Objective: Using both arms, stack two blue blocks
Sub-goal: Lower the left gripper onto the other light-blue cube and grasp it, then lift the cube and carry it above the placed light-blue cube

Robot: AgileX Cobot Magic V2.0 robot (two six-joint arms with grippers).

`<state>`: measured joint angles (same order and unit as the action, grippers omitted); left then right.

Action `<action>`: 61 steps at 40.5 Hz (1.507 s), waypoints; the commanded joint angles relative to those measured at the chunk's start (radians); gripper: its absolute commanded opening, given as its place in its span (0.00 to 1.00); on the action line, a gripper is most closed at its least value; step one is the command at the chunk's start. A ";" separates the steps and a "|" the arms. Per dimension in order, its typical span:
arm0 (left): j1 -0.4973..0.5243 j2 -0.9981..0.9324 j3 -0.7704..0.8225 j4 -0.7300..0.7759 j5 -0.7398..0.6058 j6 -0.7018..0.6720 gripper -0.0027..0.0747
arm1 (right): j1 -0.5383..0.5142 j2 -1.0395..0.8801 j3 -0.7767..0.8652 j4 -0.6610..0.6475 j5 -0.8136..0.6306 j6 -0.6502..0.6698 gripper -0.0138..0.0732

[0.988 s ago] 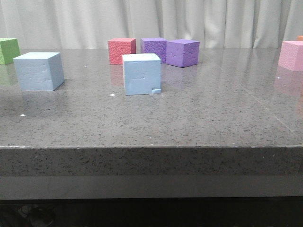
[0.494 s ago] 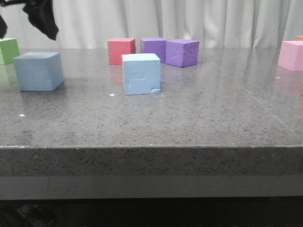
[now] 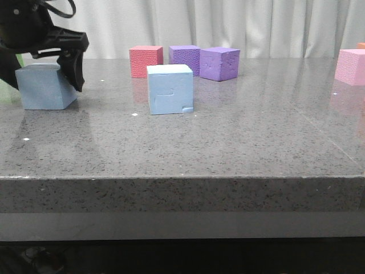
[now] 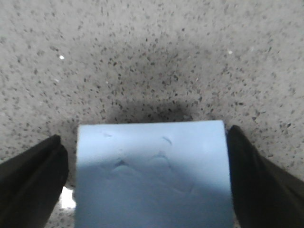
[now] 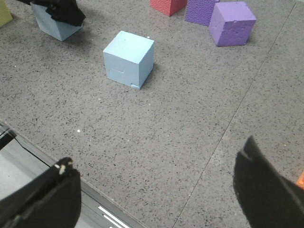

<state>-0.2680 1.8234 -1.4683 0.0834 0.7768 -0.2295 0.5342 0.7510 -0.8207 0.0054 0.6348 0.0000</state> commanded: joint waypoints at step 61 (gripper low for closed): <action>-0.192 0.128 -0.606 -0.546 0.379 1.230 0.55 | -0.007 -0.006 -0.024 -0.005 -0.062 -0.009 0.91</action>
<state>-0.4538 1.9949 -2.0415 -0.4205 1.1807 0.9841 0.5342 0.7510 -0.8207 0.0054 0.6385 0.0000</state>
